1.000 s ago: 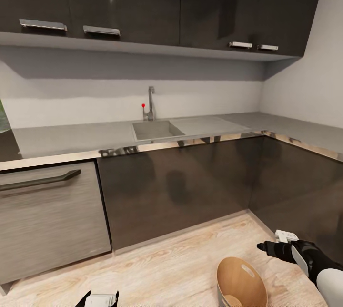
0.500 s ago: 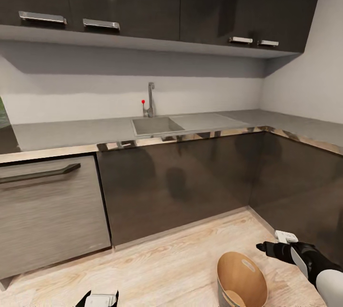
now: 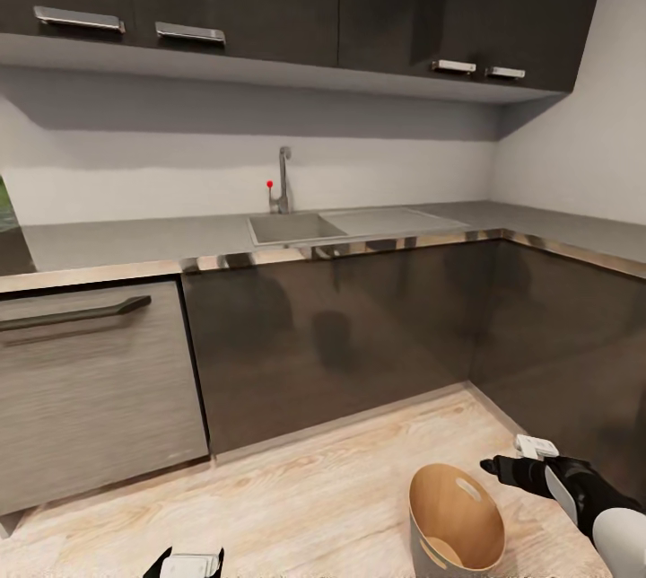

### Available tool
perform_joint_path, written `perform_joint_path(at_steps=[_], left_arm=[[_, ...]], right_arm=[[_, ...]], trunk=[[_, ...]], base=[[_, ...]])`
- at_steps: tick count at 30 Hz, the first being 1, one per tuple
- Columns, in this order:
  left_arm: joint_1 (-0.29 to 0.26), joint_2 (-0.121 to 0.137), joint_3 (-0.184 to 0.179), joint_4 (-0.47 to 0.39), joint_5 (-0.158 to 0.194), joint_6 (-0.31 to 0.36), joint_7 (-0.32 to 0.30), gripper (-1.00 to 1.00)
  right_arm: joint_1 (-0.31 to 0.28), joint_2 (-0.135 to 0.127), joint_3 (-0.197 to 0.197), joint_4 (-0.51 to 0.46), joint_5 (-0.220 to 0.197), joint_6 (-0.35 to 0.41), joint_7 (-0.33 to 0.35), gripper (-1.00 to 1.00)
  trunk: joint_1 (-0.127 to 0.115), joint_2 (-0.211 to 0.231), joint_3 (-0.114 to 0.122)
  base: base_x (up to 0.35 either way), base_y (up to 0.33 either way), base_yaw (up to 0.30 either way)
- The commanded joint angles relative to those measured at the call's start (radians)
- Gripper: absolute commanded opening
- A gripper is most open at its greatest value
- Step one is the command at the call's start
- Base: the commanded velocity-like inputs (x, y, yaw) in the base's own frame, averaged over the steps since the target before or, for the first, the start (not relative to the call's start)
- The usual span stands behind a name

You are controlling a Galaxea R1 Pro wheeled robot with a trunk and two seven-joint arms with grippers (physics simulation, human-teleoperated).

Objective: Put the three can of soda from the living room inside the tash can in the kitchen.

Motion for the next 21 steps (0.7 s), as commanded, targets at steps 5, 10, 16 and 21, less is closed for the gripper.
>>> perform_joint_path(at_steps=[5,10,16,21], left_arm=[[0.0,0.0,0.0,0.0,-0.001,0.0,0.0,1.0],[0.0,0.0,0.0,0.0,-0.001,0.0,0.0,1.0],[0.0,0.0,0.0,0.0,-0.001,0.0,0.0,1.0],[0.0,0.0,0.0,0.0,-0.001,0.0,0.0,1.0]], right_arm=[[0.0,0.004,0.0,0.0,0.0,0.0,0.0,1.0],[0.0,0.007,0.0,0.0,0.001,-0.001,-0.004,1.0],[0.0,0.009,-0.001,0.0,0.002,-0.001,-0.007,1.0],[0.0,0.006,-0.003,-0.001,0.002,-0.002,-0.007,1.0]], trunk=[[0.019,-0.035,-0.016],[0.038,-0.07,-0.031],[0.061,-0.112,-0.05],[0.077,-0.14,-0.067]], base=[[0.0,0.0,0.0],[0.0,0.0,0.0],[0.0,0.0,0.0],[0.0,0.0,0.0]])
